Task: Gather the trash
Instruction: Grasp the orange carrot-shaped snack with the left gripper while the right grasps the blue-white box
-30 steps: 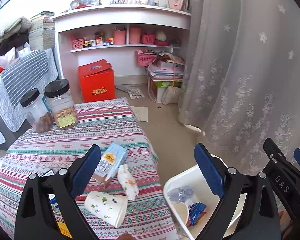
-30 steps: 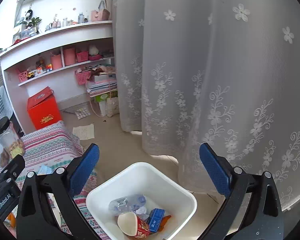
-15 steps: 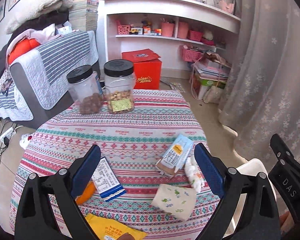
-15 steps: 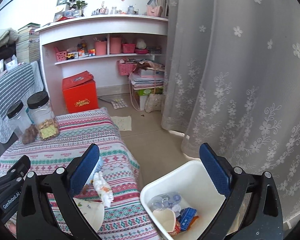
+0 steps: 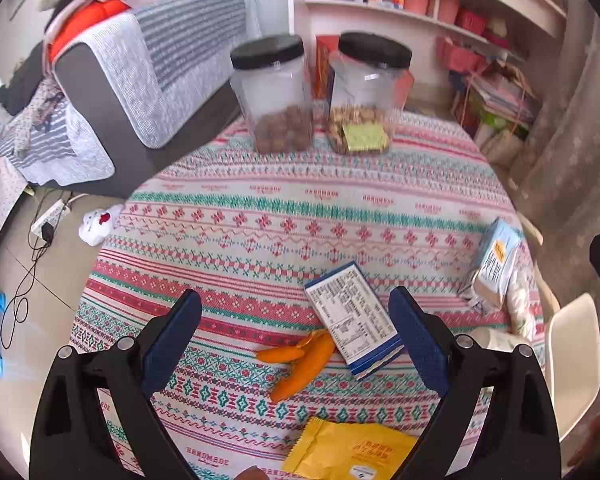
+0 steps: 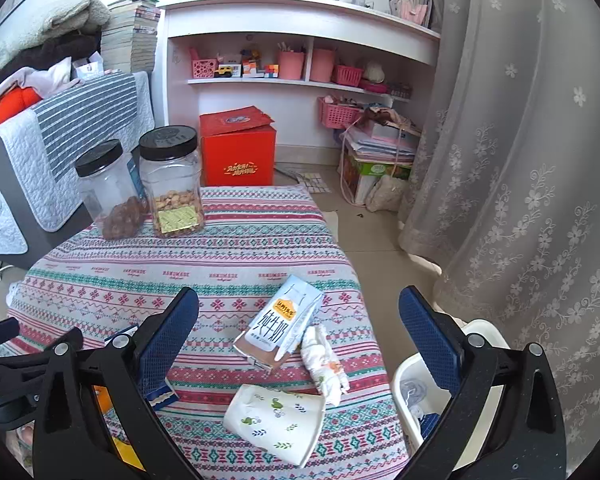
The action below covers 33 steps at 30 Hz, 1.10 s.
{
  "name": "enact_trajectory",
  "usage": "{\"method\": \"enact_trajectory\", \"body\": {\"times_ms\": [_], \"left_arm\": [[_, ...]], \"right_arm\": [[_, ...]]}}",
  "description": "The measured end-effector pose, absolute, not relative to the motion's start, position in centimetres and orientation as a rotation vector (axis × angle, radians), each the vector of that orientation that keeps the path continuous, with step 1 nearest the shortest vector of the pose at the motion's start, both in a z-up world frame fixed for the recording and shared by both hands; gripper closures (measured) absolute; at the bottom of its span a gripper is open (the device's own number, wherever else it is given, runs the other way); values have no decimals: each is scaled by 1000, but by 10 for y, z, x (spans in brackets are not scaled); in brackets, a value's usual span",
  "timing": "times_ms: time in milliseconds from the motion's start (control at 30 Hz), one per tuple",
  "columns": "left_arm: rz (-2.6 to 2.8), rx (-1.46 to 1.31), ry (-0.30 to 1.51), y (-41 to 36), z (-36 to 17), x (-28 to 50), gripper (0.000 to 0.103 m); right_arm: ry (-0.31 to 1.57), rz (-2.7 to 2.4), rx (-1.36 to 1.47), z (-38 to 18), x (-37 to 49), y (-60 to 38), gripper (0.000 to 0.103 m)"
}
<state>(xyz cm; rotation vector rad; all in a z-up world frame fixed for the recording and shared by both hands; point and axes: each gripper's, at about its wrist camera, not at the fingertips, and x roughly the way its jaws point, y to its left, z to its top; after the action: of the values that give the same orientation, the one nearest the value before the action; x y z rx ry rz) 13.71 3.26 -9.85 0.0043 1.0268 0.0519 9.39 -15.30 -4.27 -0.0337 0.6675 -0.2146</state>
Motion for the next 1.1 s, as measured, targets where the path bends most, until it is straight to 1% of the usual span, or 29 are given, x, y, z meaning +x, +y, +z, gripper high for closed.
{"method": "enact_trajectory", "body": {"times_ms": [67,167,300,400,500,533,567,600,633,667,700,733,767,867,1100], "left_arm": [[19,38,1147,36,-117,149,11],[-11,19,1262,46,-139,159,11],[-68,34,1368,44,-168,159,11],[-109,56,1410,39,-185,157,12],[-160,81,1422,35,-194,155,22],[-172,92,1425,34,-197,154,28],[-184,100,1432,34,-200,152,39],[-186,114,1427,34,-202,150,40],[-195,128,1415,34,-201,147,45],[-208,129,1410,35,-201,144,55],[-224,117,1408,38,-199,141,63],[-236,94,1414,45,-198,139,74],[-243,54,1423,54,-196,137,78],[-181,-25,1409,88,-191,139,80],[-68,-189,1284,150,-155,142,81]], "right_arm": [[686,-192,-33,-46,98,-147,7],[715,-160,-30,-50,106,-141,7],[784,-114,-1,-59,119,-136,7],[837,-75,24,-68,129,-135,7],[873,-55,70,-75,138,-136,7],[885,-50,88,-77,141,-137,7],[895,-44,104,-79,144,-137,7],[904,-38,116,-81,147,-137,7],[915,-29,122,-83,149,-136,7],[926,-13,121,-85,152,-133,7],[935,3,112,-87,155,-130,7],[942,17,96,-89,157,-125,7],[951,34,76,-91,159,-121,7],[1000,106,16,-103,164,-99,7],[1097,250,-218,-143,160,-32,7]]}}
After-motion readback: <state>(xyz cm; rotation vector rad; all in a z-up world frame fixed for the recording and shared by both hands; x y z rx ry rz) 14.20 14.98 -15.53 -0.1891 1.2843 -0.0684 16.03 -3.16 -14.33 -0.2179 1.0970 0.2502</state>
